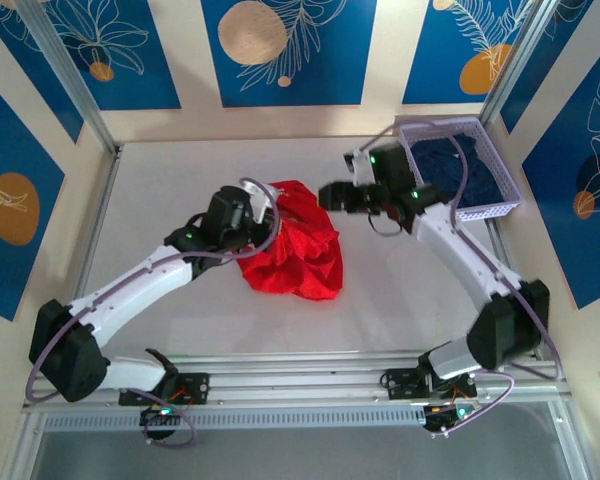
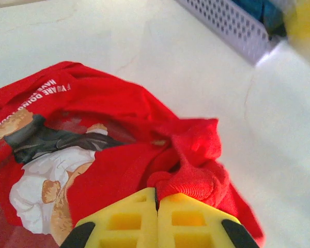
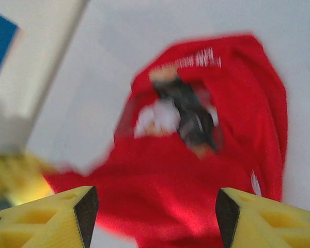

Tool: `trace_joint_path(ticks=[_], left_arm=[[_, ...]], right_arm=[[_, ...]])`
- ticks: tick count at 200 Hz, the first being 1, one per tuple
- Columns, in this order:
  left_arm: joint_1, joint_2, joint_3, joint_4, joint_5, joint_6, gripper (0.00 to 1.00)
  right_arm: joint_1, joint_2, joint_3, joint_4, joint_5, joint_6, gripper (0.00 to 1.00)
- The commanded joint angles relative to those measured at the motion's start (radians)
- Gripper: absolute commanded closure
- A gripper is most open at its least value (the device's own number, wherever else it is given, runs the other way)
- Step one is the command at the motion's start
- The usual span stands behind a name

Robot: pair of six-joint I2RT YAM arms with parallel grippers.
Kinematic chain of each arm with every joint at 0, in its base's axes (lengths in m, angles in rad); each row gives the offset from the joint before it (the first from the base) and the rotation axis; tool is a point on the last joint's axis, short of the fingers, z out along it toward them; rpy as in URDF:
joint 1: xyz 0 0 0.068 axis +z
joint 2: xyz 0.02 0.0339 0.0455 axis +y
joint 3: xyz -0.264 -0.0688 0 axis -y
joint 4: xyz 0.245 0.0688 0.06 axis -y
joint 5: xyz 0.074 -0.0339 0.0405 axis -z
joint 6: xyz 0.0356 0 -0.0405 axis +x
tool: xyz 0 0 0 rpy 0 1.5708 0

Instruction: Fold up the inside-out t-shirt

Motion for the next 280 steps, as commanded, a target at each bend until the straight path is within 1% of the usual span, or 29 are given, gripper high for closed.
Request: trace_joint_path(ticks=[1, 17, 35, 49, 62, 70, 74, 78, 91, 96, 105, 118, 129, 149, 162, 176, 199, 223, 246, 280], left_arm=[[0.027, -0.027, 0.064, -0.034, 0.08, -0.175, 1.0], [0.034, -0.033, 0.089, -0.053, 0.073, -0.178, 1.0], [0.036, -0.037, 0.103, -0.056, 0.067, -0.18, 1.0], [0.038, -0.039, 0.112, -0.06, 0.067, -0.18, 1.0], [0.038, -0.044, 0.115, -0.061, 0.067, -0.177, 1.0], [0.039, -0.047, 0.12, -0.067, 0.064, -0.175, 1.0], [0.039, -0.048, 0.122, -0.068, 0.062, -0.173, 1.0], [0.041, -0.049, 0.126, -0.073, 0.06, -0.171, 1.0], [0.047, -0.059, 0.143, -0.088, 0.05, -0.163, 1.0], [0.052, -0.062, 0.153, -0.096, 0.045, -0.161, 1.0], [0.062, -0.07, 0.17, -0.108, 0.034, -0.155, 1.0], [0.082, -0.088, 0.198, -0.114, 0.02, -0.152, 1.0], [0.093, -0.109, 0.228, -0.105, 0.008, -0.15, 1.0], [0.094, -0.137, 0.295, -0.085, 0.001, -0.13, 1.0], [0.094, -0.143, 0.349, -0.09, 0.004, -0.115, 1.0], [0.094, -0.148, 0.406, -0.091, 0.004, -0.096, 1.0], [0.095, -0.149, 0.495, -0.106, -0.027, -0.066, 1.0], [0.098, -0.164, 0.516, -0.097, -0.098, -0.053, 1.0], [0.118, -0.176, 0.458, -0.082, -0.16, -0.067, 1.0], [0.147, -0.167, 0.3, -0.031, -0.134, -0.117, 1.0]], right_arm=[[0.109, -0.124, -0.178, 0.031, 0.036, -0.071, 0.35], [0.202, -0.16, -0.304, 0.114, 0.074, -0.069, 0.34], [0.27, -0.138, -0.393, 0.223, 0.082, -0.042, 0.33], [0.307, -0.085, -0.411, 0.3, 0.124, -0.034, 0.33], [0.323, -0.01, -0.388, 0.338, 0.168, -0.047, 0.33], [0.329, 0.034, -0.366, 0.346, 0.22, -0.056, 0.35], [0.33, 0.053, -0.355, 0.345, 0.251, -0.058, 0.39], [0.328, 0.07, -0.341, 0.335, 0.281, -0.062, 0.45], [0.321, 0.085, -0.3, 0.281, 0.352, -0.087, 0.73], [0.316, 0.074, -0.289, 0.26, 0.37, -0.1, 0.81], [0.305, 0.031, -0.273, 0.223, 0.394, -0.125, 0.91], [0.278, -0.06, -0.237, 0.161, 0.424, -0.163, 1.0], [0.238, -0.14, -0.191, 0.105, 0.443, -0.181, 1.0], [0.137, -0.252, -0.084, 0.024, 0.424, -0.203, 1.0], [0.078, -0.294, -0.014, -0.001, 0.42, -0.237, 1.0], [0.015, -0.304, 0.074, -0.027, 0.417, -0.264, 1.0], [-0.062, -0.282, 0.225, -0.055, 0.386, -0.3, 1.0], [-0.123, -0.23, 0.352, -0.084, 0.372, -0.322, 1.0], [-0.161, -0.17, 0.383, -0.096, 0.357, -0.315, 1.0], [-0.167, -0.041, 0.355, -0.118, 0.328, -0.283, 1.0]])
